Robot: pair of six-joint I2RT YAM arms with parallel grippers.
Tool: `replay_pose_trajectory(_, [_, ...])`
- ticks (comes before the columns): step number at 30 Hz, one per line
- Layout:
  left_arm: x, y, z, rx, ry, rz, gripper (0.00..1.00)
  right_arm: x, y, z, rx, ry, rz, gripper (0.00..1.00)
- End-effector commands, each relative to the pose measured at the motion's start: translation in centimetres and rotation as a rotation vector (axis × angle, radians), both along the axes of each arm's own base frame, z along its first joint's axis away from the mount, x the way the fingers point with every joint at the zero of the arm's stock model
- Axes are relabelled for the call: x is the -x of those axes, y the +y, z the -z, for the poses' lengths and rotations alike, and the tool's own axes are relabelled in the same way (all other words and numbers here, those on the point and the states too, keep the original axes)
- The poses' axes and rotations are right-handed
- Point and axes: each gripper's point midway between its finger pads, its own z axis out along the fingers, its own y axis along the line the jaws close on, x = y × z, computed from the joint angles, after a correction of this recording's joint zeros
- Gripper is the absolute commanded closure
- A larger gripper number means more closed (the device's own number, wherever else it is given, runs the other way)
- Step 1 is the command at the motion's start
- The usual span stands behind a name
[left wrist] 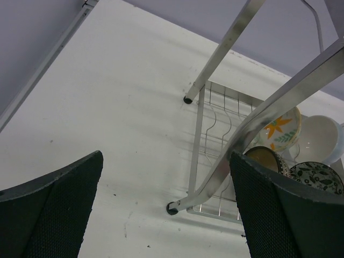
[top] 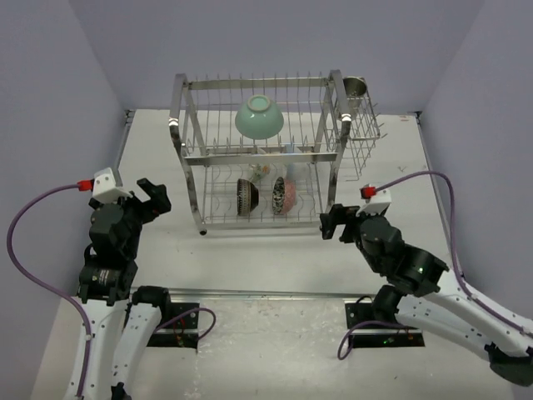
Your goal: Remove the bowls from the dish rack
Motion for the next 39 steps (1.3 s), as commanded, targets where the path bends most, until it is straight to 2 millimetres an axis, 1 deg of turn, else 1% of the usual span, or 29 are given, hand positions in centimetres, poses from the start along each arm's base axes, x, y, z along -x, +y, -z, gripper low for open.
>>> replay_pose_trajectory(1, [0.5,0.4,-1.3,0.009,-0.032,-0.021,0.0,-0.1,0.7,0.2,0.033,0.028,0.056,0.01])
replay_pose_trajectory(3, [0.6,0.4,-1.3,0.009,-0.036,-0.024,0.0,0.4,1.4,0.1,0.049,0.001,0.104,0.01])
replay_pose_trajectory(4, [0.6,0.4,-1.4,0.009,-0.039,-0.024,0.0,0.8,1.1,0.6,0.077,0.007,0.129,0.01])
replay_pose_trajectory(5, [0.6,0.5,-1.3,0.009,-0.036,-0.025,0.0,1.3,1.7,-0.1,0.023,-0.016,0.16,0.01])
replay_pose_trajectory(7, [0.6,0.4,-1.2,0.011,-0.037,-0.024,0.0,2.0,2.4,0.3,0.058,-0.033,0.164,0.01])
replay_pose_trajectory(8, [0.5,0.3,-1.1,0.014,-0.034,-0.02,0.0,2.6,3.3,-0.3,0.018,-0.052,0.162,0.01])
replay_pose_trajectory(10, [0.4,0.3,-0.9,0.015,-0.026,-0.019,0.0,3.0,3.8,0.2,0.027,-0.047,0.17,0.01])
replay_pose_trajectory(12, [0.5,0.3,-0.9,0.015,-0.02,-0.021,0.0,3.0,5.0,0.3,0.015,-0.042,0.149,0.01])
replay_pose_trajectory(13, [0.6,0.4,-1.0,0.015,-0.025,-0.022,0.0,2.9,6.5,-0.4,-0.059,-0.051,0.132,0.01])
replay_pose_trajectory(14, [0.6,0.4,-1.1,0.013,-0.029,-0.022,0.0,2.8,6.8,0.3,0.014,-0.077,0.094,0.01])
replay_pose_trajectory(15, [0.7,0.4,-1.2,0.012,-0.034,-0.021,0.0,2.8,7.6,0.3,0.011,-0.09,0.058,0.01])
replay_pose_trajectory(16, [0.7,0.3,-1.2,0.014,-0.037,-0.02,0.0,2.6,9.2,-1.0,-0.078,-0.121,0.04,0.01])
replay_pose_trajectory(17, [0.6,0.3,-1.3,0.016,-0.041,-0.016,0.0,2.4,9.3,0.0,-0.025,-0.143,0.025,0.01])
replay_pose_trajectory(18, [0.6,0.2,-1.3,0.017,-0.043,-0.011,0.0,2.4,9.7,0.0,-0.037,-0.151,0.024,0.01])
replay_pose_trajectory(19, [0.5,0.1,-1.3,0.017,-0.044,-0.008,0.0,2.2,10.8,-0.6,-0.102,-0.166,0.018,0.01])
replay_pose_trajectory(21, [0.4,-0.2,-1.4,0.025,-0.043,0.006,0.0,2.2,11.7,0.2,-0.075,-0.194,-0.022,0.04])
replay_pose_trajectory(22, [0.3,-0.3,-1.4,0.024,-0.043,0.011,0.0,2.3,12.8,-0.5,-0.133,-0.206,-0.042,0.05])
replay_pose_trajectory(23, [0.3,-0.2,-1.4,0.024,-0.04,0.009,0.0,2.2,13.6,0.5,-0.106,-0.202,-0.05,0.06])
replay_pose_trajectory(25, [0.3,-0.2,-1.5,0.022,-0.039,0.01,0.0,2.0,14.7,1.3,-0.078,-0.19,-0.051,0.07])
replay_pose_trajectory(27, [0.5,-0.2,-1.6,0.02,-0.044,0.01,0.0,1.7,16.6,2.2,-0.038,-0.171,-0.048,0.07])
replay_pose_trajectory(28, [0.5,-0.2,-1.5,0.016,-0.042,0.009,0.0,1.5,17.2,2.4,-0.025,-0.169,-0.047,0.07])
replay_pose_trajectory(29, [0.7,-0.1,-1.6,0.014,-0.046,0.007,0.0,1.2,18.1,1.8,-0.038,-0.164,-0.045,0.08])
replay_pose_trajectory(30, [0.7,0.0,-1.7,0.012,-0.049,0.004,0.0,0.9,18.4,3.7,0.037,-0.138,-0.042,0.09])
replay_pose_trajectory(31, [0.8,0.0,-1.7,0.009,-0.05,0.002,0.0,0.5,18.6,4.1,0.04,-0.115,-0.025,0.1])
replay_pose_trajectory(32, [1.0,0.1,-2.0,0.007,-0.059,0.002,0.0,-0.8,19.0,3.6,-0.007,-0.089,0.012,0.1])
replay_pose_trajectory(33, [1.0,0.1,-2.0,0.005,-0.06,0.001,0.0,-1.4,19.1,4.7,0.018,-0.067,0.034,0.11])
replay_pose_trajectory(34, [1.1,0.1,-2.2,0.003,-0.066,0.003,0.0,-2.5,18.5,4.9,0.019,-0.043,0.079,0.12])
replay_pose_trajectory(36, [1.2,0.2,-2.1,-0.005,-0.065,0.003,0.0,-3.4,17.9,5.5,0.052,-0.032,0.117,0.14])
replay_pose_trajectory(39, [1.3,0.1,-2.0,-0.008,-0.06,0.006,0.0,-4.6,17.4,5.2,0.062,-0.013,0.167,0.15])
